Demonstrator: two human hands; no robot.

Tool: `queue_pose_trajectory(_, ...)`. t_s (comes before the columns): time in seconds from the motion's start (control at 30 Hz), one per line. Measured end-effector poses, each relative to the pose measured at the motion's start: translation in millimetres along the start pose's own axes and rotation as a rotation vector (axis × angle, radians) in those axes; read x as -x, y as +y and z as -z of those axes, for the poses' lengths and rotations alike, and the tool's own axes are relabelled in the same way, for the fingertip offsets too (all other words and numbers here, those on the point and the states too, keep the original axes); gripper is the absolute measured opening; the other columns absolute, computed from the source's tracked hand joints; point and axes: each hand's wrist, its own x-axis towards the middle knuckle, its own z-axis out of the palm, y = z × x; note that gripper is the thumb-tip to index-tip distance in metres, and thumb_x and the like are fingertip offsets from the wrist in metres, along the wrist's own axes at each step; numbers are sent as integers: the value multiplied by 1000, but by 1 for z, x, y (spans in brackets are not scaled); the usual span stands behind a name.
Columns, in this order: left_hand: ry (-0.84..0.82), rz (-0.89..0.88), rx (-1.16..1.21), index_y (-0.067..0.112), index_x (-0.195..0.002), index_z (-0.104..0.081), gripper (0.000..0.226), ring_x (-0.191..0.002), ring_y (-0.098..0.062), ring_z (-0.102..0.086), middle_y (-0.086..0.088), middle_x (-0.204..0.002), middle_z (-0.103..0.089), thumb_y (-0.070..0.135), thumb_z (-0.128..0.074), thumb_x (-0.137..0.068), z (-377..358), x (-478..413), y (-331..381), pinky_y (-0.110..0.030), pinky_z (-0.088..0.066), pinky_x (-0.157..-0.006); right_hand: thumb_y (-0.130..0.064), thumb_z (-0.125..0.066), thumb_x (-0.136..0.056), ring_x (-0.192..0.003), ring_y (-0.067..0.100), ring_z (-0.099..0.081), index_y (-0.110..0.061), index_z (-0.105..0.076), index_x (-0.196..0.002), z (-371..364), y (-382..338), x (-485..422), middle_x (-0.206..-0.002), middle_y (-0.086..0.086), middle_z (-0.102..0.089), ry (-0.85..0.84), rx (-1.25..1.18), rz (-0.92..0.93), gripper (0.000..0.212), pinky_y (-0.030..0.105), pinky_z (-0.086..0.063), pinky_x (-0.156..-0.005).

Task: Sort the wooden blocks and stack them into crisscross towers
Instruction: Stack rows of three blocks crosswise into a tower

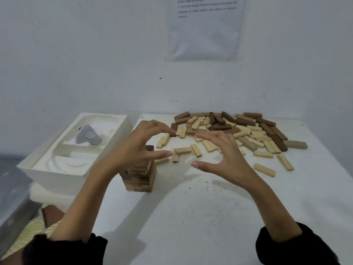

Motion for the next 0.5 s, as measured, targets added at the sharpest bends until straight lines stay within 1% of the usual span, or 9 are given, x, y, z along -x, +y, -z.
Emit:
queue_pose_trajectory(0.07, 19, -58, -60, 34, -119, -59, 50, -116, -3, -42, 17, -119, -52, 60, -58, -76, -16, -9, 16, -13, -36, -93, -66, -69, -60, -114, -2, -29, -45, -49, -121, 13, 10, 8, -120, -24, -42, 16, 5, -22, 67, 7, -21, -87)
queue_pose_trajectory(0.13, 50, -97, -62, 32, -121, -57, 45, -112, 5, -41, 23, -117, -49, 55, -63, -82, -40, -19, 31, -5, -30, -90, -65, -69, -63, -113, -2, -29, -43, -51, -121, 23, 23, 16, -120, -20, -43, 46, 26, -55, 65, 13, -24, -87)
queue_pose_trajectory(0.2, 50, -83, -9, 30, -124, -56, 42, -113, 7, -39, 23, -118, -48, 46, -61, -85, -71, -29, 40, -6, -31, -90, -59, -67, -66, -118, 1, -28, -37, -55, -123, 30, 39, 23, -123, -17, -45, 87, 45, -105, 63, 22, -23, -93)
queue_pose_trajectory(0.27, 32, -60, 15, 27, -125, -55, 40, -115, 0, -40, 15, -122, -50, 39, -63, -87, -102, -41, 41, -13, -35, -92, -48, -70, -71, -123, 4, -27, -32, -57, -123, 35, 57, 30, -124, -14, -46, 131, 51, -149, 56, 25, -21, -96)
queue_pose_trajectory(0.33, 10, -39, 20, 26, -124, -56, 38, -113, -5, -43, 9, -122, -52, 36, -63, -88, -127, -53, 34, -18, -36, -89, -39, -74, -73, -123, 9, -32, -30, -60, -120, 36, 77, 35, -124, -10, -50, 168, 68, -178, 50, 21, -24, -93)
queue_pose_trajectory(0.4, -16, -4, 25, 25, -122, -56, 35, -111, -7, -43, 6, -120, -53, 33, -62, -89, -147, -63, 24, -19, -35, -88, -35, -75, -74, -119, 12, -36, -30, -61, -118, 36, 95, 40, -123, -6, -53, 191, 76, -202, 47, 9, -25, -87)
queue_pose_trajectory(0.47, -36, 16, 31, 25, -121, -57, 33, -109, -7, -44, 6, -119, -54, 32, -62, -89, -160, -70, 16, -17, -35, -88, -34, -76, -74, -116, 15, -39, -28, -62, -118, 36, 111, 43, -119, -5, -54, 221, 95, -200, 46, 2, -22, -87)
queue_pose_trajectory(0.5, -41, 15, 39, 25, -121, -57, 32, -109, -6, -45, 6, -119, -54, 31, -62, -89, -165, -72, 13, -13, -34, -87, -34, -76, -74, -115, 15, -39, -27, -63, -117, 36, 117, 43, -117, -5, -54, 243, 109, -199, 45, 1, -22, -86)
